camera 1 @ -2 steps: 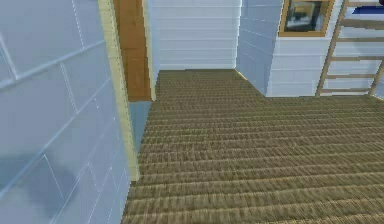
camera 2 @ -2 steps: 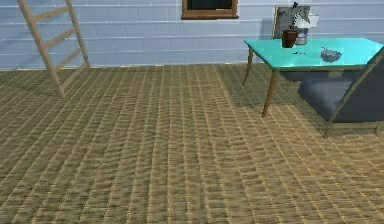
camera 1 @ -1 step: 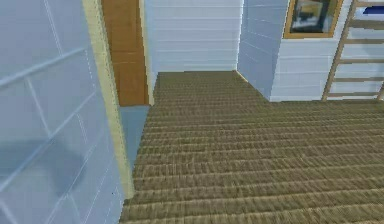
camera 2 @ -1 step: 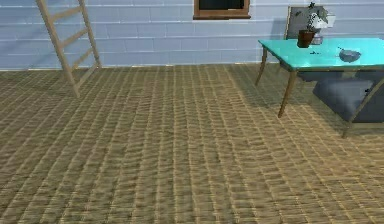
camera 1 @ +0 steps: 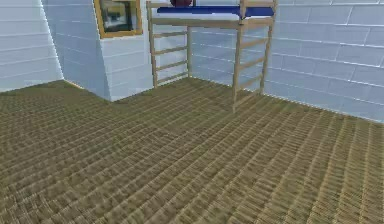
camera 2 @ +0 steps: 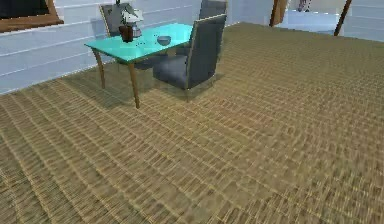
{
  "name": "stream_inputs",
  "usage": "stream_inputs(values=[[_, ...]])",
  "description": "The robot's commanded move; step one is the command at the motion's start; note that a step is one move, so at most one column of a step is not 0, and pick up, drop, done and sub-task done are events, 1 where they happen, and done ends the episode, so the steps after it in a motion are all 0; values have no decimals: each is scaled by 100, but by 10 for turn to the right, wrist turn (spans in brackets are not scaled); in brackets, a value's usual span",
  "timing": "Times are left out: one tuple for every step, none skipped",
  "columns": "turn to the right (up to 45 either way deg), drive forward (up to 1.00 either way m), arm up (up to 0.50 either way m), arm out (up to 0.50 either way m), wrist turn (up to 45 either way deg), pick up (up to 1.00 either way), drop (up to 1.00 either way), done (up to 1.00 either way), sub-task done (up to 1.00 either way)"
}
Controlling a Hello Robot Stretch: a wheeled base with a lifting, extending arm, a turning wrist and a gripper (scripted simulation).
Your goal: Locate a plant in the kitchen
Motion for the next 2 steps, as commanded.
stream_inputs(values=[[420,0,0,0,0,0,0,0,0],[0,10,0,0,0,0,0,0,0]])
